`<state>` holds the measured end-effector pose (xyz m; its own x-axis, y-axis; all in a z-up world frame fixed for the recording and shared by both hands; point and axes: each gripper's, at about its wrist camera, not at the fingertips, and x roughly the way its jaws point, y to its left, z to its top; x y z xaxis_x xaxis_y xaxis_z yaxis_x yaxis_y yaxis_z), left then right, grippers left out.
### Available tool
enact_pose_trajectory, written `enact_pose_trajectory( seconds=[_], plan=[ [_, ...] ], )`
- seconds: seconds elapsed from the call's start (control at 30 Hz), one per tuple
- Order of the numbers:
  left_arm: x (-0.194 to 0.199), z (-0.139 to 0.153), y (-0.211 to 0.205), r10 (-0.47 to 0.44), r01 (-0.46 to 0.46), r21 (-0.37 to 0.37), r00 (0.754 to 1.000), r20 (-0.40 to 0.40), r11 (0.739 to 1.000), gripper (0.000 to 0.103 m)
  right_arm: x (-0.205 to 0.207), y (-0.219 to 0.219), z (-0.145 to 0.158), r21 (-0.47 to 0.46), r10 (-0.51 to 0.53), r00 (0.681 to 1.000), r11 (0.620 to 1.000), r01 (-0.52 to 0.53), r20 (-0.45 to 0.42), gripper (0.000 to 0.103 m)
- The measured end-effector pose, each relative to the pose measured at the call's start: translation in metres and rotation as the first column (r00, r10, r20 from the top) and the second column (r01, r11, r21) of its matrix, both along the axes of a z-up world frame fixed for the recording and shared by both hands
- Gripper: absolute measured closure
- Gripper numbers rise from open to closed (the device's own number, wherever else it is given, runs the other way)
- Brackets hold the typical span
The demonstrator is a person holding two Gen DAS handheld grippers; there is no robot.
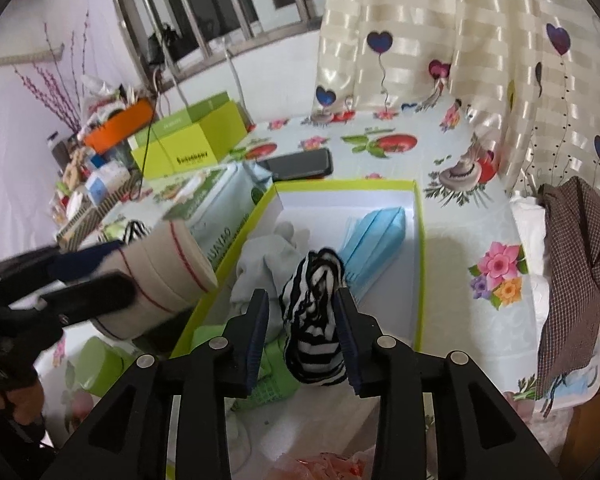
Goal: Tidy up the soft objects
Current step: 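Lower the striped cloth into the white box with the right gripper, then drop the bandage roll into the box with the left gripper while the right releases the cloth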
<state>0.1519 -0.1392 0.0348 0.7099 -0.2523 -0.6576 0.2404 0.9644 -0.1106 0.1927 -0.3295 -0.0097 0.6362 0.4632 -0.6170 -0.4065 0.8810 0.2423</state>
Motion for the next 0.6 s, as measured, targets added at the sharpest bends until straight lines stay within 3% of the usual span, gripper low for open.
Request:
enact_pose_trajectory(
  seconds=[0.6],
  plan=[
    [0.015, -0.025, -0.031, -0.063, 0.064, 0.005, 0.995, -0.078, 0.998, 0.061, -0.004, -0.025, 0.008, 0.079, -0.082, 0.996, 0.994, 0.079, 0.034, 0.069]
  ],
)
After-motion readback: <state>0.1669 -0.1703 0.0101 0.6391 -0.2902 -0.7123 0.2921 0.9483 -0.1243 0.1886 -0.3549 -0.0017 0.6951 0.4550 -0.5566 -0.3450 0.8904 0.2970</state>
